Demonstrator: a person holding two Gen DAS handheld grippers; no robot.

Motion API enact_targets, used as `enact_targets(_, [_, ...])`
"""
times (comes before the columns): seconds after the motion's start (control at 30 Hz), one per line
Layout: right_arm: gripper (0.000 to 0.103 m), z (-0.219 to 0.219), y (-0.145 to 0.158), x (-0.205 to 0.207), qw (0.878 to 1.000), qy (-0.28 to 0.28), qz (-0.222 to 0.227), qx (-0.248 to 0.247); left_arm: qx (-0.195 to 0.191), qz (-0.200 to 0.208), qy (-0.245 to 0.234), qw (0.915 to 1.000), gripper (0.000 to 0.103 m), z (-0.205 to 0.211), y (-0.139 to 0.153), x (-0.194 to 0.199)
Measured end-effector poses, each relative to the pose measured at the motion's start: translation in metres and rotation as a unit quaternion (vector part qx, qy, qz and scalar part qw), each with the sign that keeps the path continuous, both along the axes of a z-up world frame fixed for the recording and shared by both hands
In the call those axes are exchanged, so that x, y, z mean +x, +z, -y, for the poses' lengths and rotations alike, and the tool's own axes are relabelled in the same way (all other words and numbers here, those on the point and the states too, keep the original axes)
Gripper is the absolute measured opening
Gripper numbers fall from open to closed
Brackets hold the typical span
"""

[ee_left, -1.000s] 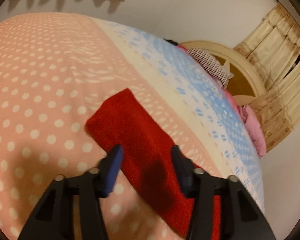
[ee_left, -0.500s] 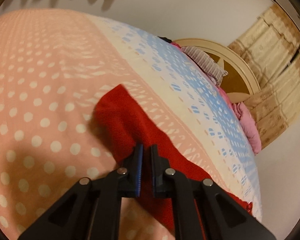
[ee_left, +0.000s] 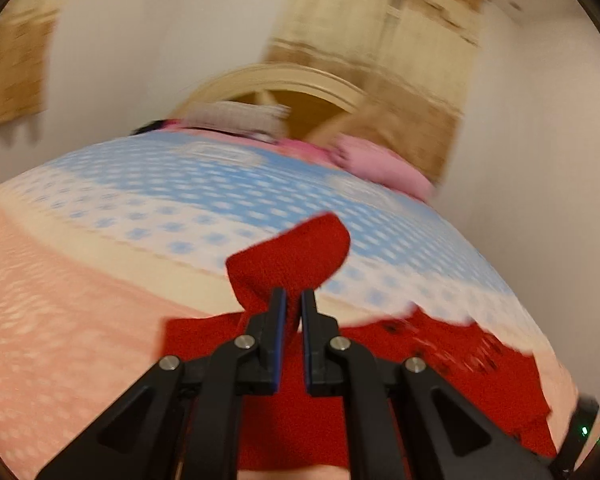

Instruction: Fold small clothes

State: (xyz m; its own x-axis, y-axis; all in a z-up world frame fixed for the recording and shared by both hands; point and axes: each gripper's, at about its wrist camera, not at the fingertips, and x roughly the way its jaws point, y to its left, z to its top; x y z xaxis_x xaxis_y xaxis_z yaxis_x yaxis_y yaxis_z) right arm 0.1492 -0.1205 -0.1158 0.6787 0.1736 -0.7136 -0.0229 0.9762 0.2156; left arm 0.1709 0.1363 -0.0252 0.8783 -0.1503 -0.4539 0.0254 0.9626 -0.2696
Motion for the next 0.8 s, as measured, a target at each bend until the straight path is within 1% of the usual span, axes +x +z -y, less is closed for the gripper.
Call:
enact_targets(0.1, [0.022,0.003,0.0,0.0,1.0,0.0,0.001,0.01,0.023,-0.02,-0.057,0.9979,0.007,0.051,-0.013,0.002])
enact_targets(0.2, [0.022,0.007,-0.001,0.0,1.0,-0.001,0.001,0.021,0.047,-0.047,-0.092,0.9936,0.007,0.089,-0.029,0.004])
enact_targets(0.3, [0.022,0.01,-0.001,0.0,0.999,-0.001,0.001,0.034,0.06,-0.079,-0.114,0.9885,0.007,0.112,-0.043,0.005])
enact_targets(0.37, [0.022,0.012,-0.002,0.0,0.999,-0.001,0.001,0.042,0.069,-0.101,-0.12,0.9853,0.007,0.115,-0.053,0.001])
enact_targets(0.4, [0.022,0.013,-0.002,0.0,0.999,-0.001,0.0,0.046,0.063,-0.108,-0.123,0.9844,0.007,0.113,-0.054,0.0])
enact_targets(0.57, [0.022,0.016,-0.003,0.0,0.998,-0.001,-0.001,0.055,0.034,-0.106,-0.117,0.9869,0.007,0.08,-0.044,-0.024])
enact_targets(0.63, [0.022,0.017,-0.003,0.001,0.998,0.0,-0.003,0.062,0.028,-0.109,-0.092,0.9894,0.007,0.05,-0.041,-0.035])
enact_targets(0.67, [0.022,0.018,-0.003,0.001,0.998,-0.001,-0.005,0.066,0.03,-0.109,-0.08,0.9904,0.008,0.043,-0.043,-0.035])
enact_targets(0.73, [0.022,0.02,-0.002,0.003,0.997,0.001,-0.011,0.072,0.03,-0.113,-0.033,0.9926,0.01,0.01,-0.048,-0.043])
enact_targets(0.77, [0.023,0.02,0.0,0.003,0.997,0.001,-0.014,0.073,0.027,-0.116,-0.013,0.9928,0.013,-0.004,-0.05,-0.045])
enact_targets(0.8, [0.032,0.019,0.005,0.004,0.997,0.004,-0.014,0.071,0.018,-0.119,0.016,0.9926,0.017,-0.026,-0.054,-0.049])
